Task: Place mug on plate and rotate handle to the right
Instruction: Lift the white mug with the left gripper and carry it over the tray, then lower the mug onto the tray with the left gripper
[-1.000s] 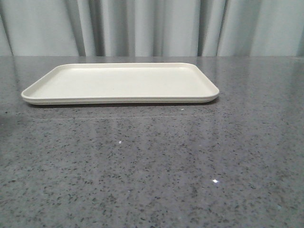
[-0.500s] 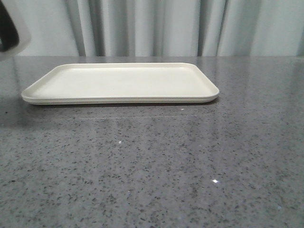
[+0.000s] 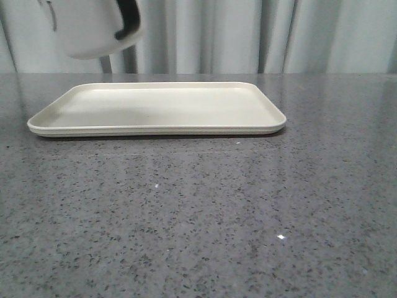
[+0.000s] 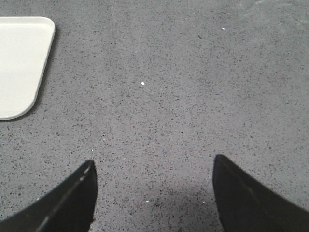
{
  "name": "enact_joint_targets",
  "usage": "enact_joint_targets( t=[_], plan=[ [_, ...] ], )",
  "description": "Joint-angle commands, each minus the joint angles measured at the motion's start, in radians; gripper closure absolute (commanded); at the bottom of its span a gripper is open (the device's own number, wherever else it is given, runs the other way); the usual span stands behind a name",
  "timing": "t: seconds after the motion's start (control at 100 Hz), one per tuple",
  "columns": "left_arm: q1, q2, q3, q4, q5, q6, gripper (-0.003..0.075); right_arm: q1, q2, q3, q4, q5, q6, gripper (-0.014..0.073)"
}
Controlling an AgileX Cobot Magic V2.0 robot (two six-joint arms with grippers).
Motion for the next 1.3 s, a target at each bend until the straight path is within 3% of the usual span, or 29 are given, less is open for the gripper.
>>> enact_joint_targets(
  t=[0.0,0.16,0.42,1.29],
  plan=[
    [-0.051,0.041,-0.106,-0.005,-0.049,-0.04,0.0741,0.0,0.01,-0.033,-0.003,-0.073,0.001,0.0083],
    [-0.136,0.163,-0.231,0.125,-0.006,-0.129,0.0741,0.0,0.01,-0.033,-0.003,-0.073,0.001,0.0083],
    [-0.185,0.286,-0.335,0.13,0.02,-0.134,0.0741,0.0,0.01,-0.033,-0.003,-0.073,0.001,0.0083],
    [-0.185,0.345,-0.34,0.194,0.045,-0.136,0.0741,0.0,0.01,-0.033,-0.003,-0.074,0.001,0.0083]
  ],
)
